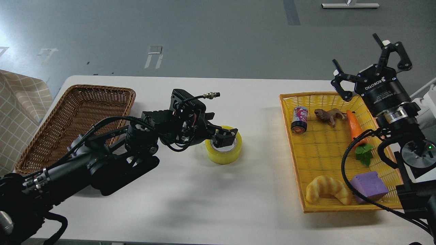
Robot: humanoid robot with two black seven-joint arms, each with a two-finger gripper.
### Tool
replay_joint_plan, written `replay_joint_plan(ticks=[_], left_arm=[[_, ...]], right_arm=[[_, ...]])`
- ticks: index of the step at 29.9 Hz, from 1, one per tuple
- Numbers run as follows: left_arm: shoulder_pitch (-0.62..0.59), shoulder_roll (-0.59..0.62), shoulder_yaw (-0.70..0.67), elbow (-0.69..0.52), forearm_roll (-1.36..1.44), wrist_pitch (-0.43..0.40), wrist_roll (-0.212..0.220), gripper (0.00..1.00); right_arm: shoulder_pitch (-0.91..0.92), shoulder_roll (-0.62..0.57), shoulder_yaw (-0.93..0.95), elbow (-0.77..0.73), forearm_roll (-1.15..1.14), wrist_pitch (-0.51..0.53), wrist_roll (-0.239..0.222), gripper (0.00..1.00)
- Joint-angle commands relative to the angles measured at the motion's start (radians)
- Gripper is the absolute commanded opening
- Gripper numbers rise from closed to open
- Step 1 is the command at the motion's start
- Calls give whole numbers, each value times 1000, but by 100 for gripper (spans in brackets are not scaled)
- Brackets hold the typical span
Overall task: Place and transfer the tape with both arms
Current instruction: 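Reach the left gripper to the tape roll and grasp its rim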
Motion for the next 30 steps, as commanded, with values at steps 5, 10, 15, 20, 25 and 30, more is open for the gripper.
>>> replay_joint_plan(ticks=[5,10,15,20,25,30], left_arm=[[-22,-31,38,69,0,2,20,98],[-22,-43,49,104,3,5,25,98],[-24,-58,55,130,35,6,35,95],[-21,-72,55,155,43,6,35,89],[-19,-78,55,168,43,8,35,74],[-14,-83,56,175,43,6,37,66]], right_arm=[[-2,2,0,-1,-2,0,3,100],[-4,2,0,-1,0,0,3,100],[-10,1,0,-1,0,0,3,100],[-13,2,0,1,0,0,3,100],[-15,2,0,2,-2,0,3,100],[-15,2,0,4,0,0,3,100]])
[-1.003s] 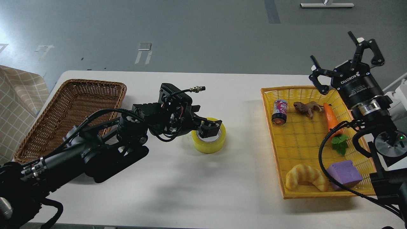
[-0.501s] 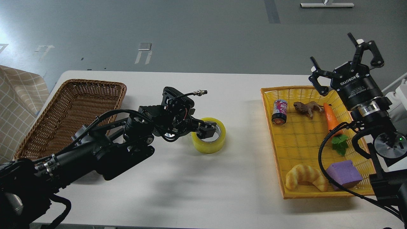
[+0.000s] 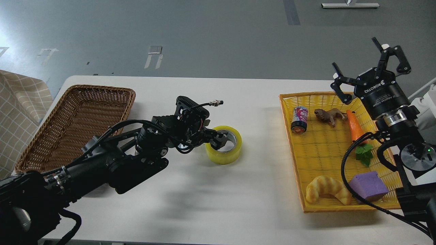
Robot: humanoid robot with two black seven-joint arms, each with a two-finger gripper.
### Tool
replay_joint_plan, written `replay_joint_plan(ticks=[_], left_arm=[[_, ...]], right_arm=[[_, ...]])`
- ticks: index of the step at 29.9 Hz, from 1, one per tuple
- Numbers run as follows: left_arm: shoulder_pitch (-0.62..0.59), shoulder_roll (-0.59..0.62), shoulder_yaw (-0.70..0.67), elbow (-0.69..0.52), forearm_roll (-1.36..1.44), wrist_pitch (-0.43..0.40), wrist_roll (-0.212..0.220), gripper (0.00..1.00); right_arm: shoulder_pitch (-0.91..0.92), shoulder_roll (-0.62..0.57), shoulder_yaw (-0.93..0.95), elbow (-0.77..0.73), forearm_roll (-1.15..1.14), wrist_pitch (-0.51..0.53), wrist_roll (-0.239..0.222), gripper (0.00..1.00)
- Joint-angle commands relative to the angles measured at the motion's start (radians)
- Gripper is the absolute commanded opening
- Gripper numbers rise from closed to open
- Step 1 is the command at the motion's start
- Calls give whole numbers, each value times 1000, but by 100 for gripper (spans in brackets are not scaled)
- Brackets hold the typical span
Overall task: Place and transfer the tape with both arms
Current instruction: 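Reach the left gripper to the tape roll and grasp its rim, then lift the tape roll with the left gripper toward the wicker basket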
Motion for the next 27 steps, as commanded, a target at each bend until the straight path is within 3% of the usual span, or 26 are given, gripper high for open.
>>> replay_joint_plan(ticks=[1,5,8,15,19,21,27], left_arm=[[3,-1,1,7,0,0,1,64],[8,-2,-1,8,0,0,1,61],[6,-5,1,13,0,0,1,50],[9,-7,1,39,0,0,9,45],[9,-13,13,51,-2,2,10,26],[6,-27,13,56,-2,3,6,3],[9,-38,13,56,-2,28,-8,0]], right_arm=[[0,0,0,1,1,0,0,100],[-5,0,0,-1,-1,0,0,100],[-8,0,0,1,-1,0,0,100],[-8,0,0,1,1,0,0,100],[-9,0,0,1,1,0,0,100],[-9,0,0,-3,-1,0,0,100],[-8,2,0,-1,-1,0,1,100]])
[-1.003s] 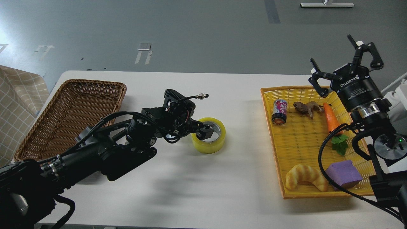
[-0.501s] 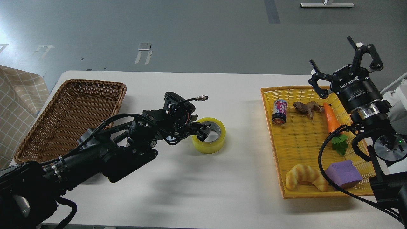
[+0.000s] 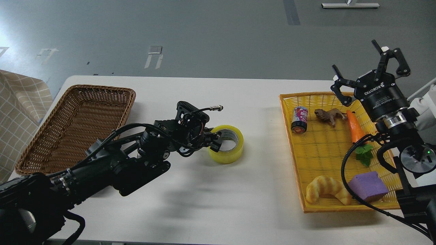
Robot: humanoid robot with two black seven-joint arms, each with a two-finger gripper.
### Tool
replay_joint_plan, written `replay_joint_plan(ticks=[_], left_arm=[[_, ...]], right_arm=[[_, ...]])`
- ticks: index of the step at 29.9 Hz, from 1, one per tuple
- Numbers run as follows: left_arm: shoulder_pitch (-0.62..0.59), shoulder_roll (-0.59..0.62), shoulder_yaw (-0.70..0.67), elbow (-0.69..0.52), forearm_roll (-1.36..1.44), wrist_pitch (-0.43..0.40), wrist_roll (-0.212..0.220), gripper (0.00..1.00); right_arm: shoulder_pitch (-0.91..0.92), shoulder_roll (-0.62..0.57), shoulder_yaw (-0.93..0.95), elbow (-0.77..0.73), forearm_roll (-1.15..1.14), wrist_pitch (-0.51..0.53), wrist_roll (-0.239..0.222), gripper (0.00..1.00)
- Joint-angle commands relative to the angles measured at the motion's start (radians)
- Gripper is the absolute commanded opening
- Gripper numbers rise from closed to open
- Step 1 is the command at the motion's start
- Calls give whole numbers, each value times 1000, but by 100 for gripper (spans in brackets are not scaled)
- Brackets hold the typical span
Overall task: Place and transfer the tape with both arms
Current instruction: 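Lift the tape roll with the left gripper toward the wicker basket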
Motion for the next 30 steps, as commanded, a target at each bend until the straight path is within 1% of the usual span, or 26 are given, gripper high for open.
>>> replay_joint_plan(ticks=[1,5,10,14,17,19,21,22,24,26,30], left_arm=[[-3,0,0,-1,0,23,-4,0],[-18,17,-17,-17,-12,24,-7,0],[-75,67,-22,-52,-46,24,-5,0],[-138,148,-22,-90,-113,24,-8,0],[-161,202,-22,-92,-121,35,-10,0],[-168,250,-22,-99,-126,50,-25,0],[-173,323,-22,-107,-129,55,-56,0],[-173,323,-22,-107,-129,55,-56,0],[-171,380,-22,-107,-138,61,-76,0],[-170,466,-17,-107,-187,91,-102,0],[-170,570,-14,-106,-262,105,-119,0]], right_arm=[[2,-1,2,3,1,0,0,100],[0,-1,2,0,1,0,0,100],[-3,-1,2,1,1,0,0,100],[-5,1,3,1,1,0,0,100],[-8,1,3,1,1,0,0,100],[-8,1,3,-2,1,0,0,100],[-11,2,2,-1,1,0,0,100],[-11,2,2,-1,1,0,0,100],[-11,8,2,1,1,0,0,100],[-11,11,2,3,1,0,0,100],[-11,11,2,0,1,0,0,100]])
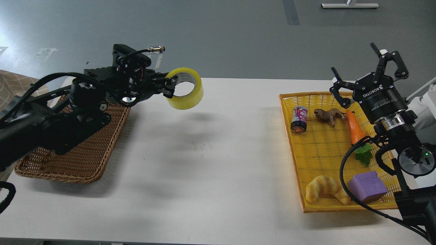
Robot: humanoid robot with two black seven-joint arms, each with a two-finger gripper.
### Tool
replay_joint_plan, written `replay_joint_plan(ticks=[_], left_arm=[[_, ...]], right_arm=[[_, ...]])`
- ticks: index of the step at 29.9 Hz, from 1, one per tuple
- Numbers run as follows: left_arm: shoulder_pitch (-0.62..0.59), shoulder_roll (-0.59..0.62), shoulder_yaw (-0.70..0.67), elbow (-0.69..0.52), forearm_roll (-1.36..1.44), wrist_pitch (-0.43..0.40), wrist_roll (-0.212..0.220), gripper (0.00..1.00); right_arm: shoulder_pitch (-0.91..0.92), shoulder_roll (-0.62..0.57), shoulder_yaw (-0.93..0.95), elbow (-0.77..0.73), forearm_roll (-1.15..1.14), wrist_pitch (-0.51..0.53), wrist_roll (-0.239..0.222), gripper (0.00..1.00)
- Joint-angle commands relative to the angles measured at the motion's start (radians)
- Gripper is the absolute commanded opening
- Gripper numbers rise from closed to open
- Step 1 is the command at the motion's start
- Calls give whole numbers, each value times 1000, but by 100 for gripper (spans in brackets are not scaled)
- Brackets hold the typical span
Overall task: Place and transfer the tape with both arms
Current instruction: 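Lift the tape roll with the left gripper toward the wicker basket, then lower the tape roll into the wicker basket and release it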
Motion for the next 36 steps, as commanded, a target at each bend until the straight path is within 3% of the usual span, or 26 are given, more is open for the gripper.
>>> replay_joint_plan(ticks=[1,8,15,27,36], left_arm=[[1,98,5,6,-68,9,-19,0],[44,252,17,17,-92,59,-76,0],[142,297,18,31,-92,108,-88,0],[294,295,17,98,-96,170,-94,0],[335,274,17,212,-111,191,-114,0]], right_arm=[[0,0,1,-1,0,0,0,100],[0,12,0,-1,0,0,0,100],[0,22,-2,-3,0,0,0,100],[0,26,-3,-4,0,0,0,100],[-1,39,-6,-4,0,0,0,100]])
